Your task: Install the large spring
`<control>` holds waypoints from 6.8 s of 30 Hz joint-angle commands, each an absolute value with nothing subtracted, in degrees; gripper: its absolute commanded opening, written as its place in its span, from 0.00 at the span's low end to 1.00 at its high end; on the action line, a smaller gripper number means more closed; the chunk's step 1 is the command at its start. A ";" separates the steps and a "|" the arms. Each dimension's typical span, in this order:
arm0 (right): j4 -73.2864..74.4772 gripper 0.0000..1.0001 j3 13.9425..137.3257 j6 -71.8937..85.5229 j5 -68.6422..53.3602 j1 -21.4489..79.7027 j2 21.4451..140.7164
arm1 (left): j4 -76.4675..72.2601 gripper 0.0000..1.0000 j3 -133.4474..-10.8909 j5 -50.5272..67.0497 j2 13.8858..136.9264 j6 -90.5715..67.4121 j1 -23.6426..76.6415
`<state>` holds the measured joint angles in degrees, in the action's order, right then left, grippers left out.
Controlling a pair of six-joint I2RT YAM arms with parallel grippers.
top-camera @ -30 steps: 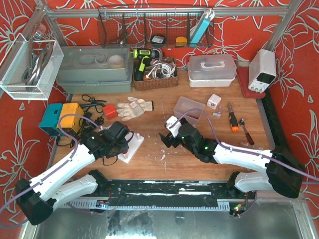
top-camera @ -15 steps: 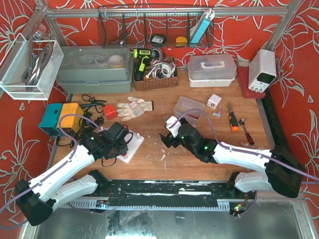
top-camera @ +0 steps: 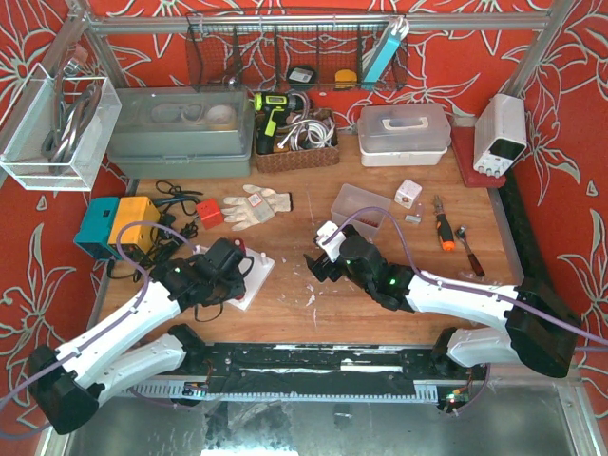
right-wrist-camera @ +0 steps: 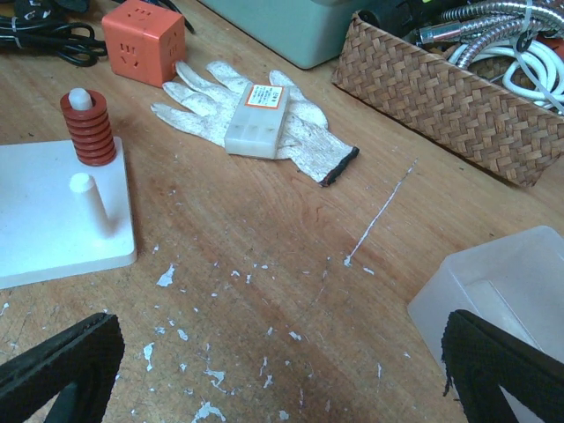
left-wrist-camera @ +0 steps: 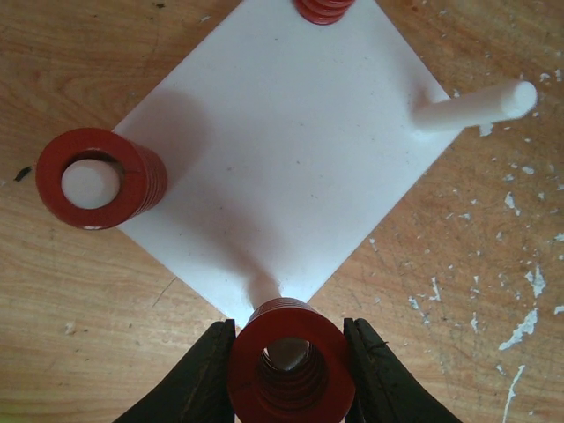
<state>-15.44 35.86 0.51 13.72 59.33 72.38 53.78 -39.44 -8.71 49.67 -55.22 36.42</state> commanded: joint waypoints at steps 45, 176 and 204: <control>47.71 0.42 82.28 -17.67 -7.43 23.97 98.50 | 14.46 1.00 -37.22 0.21 47.07 -13.58 36.56; -15.09 0.00 39.96 -5.24 -5.48 61.76 66.94 | 11.18 0.51 -42.66 19.25 50.51 -28.21 35.95; -12.59 0.00 41.78 -6.96 -1.14 63.76 69.26 | 16.47 0.56 -45.19 22.06 53.83 -26.90 35.95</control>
<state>-10.61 40.47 -6.66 -2.48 63.05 69.10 14.61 -43.09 22.41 52.66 -28.32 36.05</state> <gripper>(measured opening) 0.328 0.560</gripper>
